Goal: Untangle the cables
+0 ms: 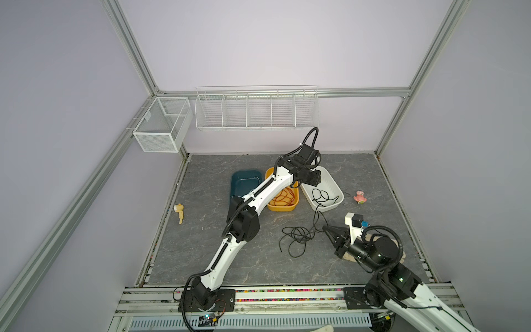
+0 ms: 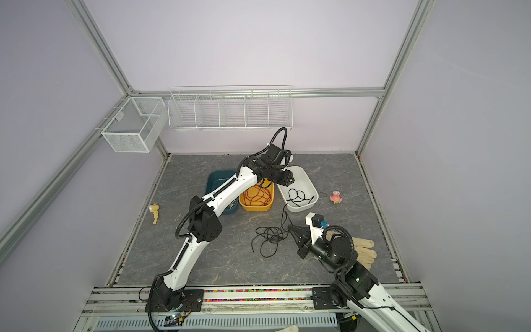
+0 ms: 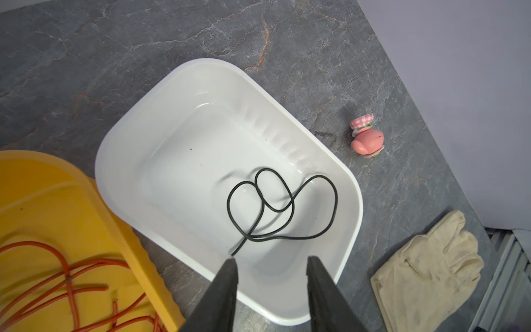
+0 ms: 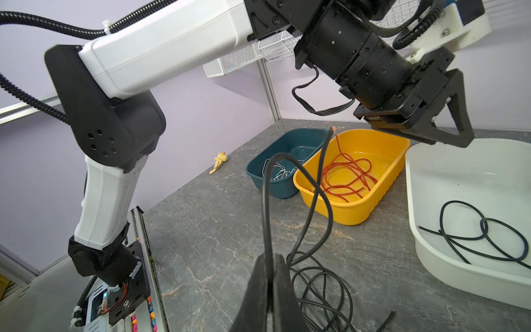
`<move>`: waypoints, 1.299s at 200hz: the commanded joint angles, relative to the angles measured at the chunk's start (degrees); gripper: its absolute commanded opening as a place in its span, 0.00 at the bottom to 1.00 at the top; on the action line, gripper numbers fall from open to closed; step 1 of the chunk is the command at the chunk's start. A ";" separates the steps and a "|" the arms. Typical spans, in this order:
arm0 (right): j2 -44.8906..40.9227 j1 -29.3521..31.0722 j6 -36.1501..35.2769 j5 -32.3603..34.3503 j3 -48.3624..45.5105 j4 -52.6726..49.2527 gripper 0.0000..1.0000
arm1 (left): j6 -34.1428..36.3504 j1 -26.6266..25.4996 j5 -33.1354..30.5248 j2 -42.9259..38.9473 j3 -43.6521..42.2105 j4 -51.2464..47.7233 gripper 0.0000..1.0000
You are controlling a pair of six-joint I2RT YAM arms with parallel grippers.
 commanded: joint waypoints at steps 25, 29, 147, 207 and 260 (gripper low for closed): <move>1.01 -0.43 0.65 0.48 -0.88 1.10 0.06 | 4.59 0.44 -3.86 -8.78 -0.03 -1.96 0.52; 1.00 -0.42 0.68 0.53 -0.94 1.10 0.06 | 5.03 0.40 -4.19 -9.42 -0.46 -1.89 0.53; 0.60 -0.66 1.36 3.49 -1.34 -0.10 0.06 | 10.90 0.43 -8.45 -40.11 -33.42 6.75 0.99; 1.16 -0.78 1.30 5.84 2.43 -4.71 0.06 | 8.20 0.44 -10.92 -63.30 -64.55 18.33 0.99; -1.53 -0.91 4.03 12.04 10.39 -16.97 0.06 | 2.51 0.29 -14.41 -74.16 -80.08 18.10 0.99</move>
